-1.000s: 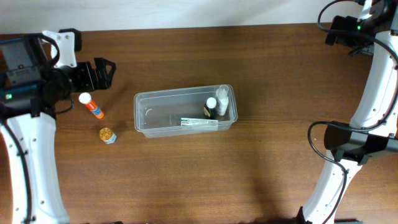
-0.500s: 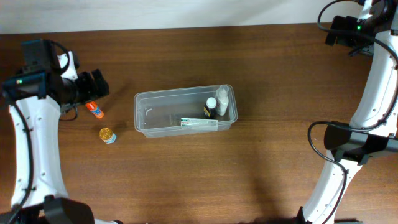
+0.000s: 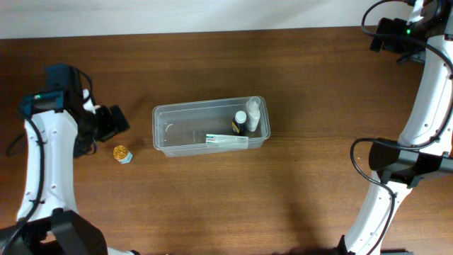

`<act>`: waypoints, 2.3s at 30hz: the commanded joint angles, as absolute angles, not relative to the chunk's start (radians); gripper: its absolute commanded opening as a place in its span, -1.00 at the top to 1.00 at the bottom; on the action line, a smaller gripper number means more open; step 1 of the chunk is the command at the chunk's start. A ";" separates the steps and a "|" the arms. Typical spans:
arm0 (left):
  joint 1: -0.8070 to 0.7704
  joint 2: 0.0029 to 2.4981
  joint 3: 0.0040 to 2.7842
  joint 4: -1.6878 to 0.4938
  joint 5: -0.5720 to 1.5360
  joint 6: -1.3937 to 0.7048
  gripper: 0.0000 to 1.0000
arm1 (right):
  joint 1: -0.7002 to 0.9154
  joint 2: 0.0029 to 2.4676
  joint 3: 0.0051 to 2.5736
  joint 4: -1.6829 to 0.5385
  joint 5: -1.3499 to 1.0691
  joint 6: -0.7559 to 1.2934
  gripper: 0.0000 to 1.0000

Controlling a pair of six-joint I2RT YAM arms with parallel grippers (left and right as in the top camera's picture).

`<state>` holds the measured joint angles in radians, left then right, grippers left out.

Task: Pack container
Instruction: 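Move the left gripper over the gold-lidded jar and lower, then close the left gripper on the gold-lidded jar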

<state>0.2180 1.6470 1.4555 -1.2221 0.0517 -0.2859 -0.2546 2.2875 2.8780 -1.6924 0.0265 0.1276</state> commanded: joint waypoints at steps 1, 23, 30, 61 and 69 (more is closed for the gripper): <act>0.199 1.649 1.389 -1.192 0.037 -0.313 -0.99 | -0.257 2.263 2.894 -1.699 0.035 0.132 -0.97; 0.165 1.662 1.225 -1.065 -0.053 -0.204 -0.99 | -0.257 2.263 2.894 -1.699 0.035 0.133 -0.97; 0.165 1.695 1.224 -1.034 -0.052 -0.124 -0.99 | -0.257 2.263 2.894 -1.699 0.035 0.133 -0.97; 0.035 1.820 1.224 -0.962 -0.184 -0.015 -0.99 | -0.257 2.263 2.894 -1.699 0.035 0.133 -0.97; 0.051 1.820 1.224 -0.961 -0.184 -0.060 -0.99 | -0.257 2.263 2.894 -1.699 0.035 0.133 -0.97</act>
<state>0.0387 1.8088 1.2293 -0.9604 -0.1699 -0.0257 -0.2546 2.2875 2.8780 -1.6924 0.0265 0.1284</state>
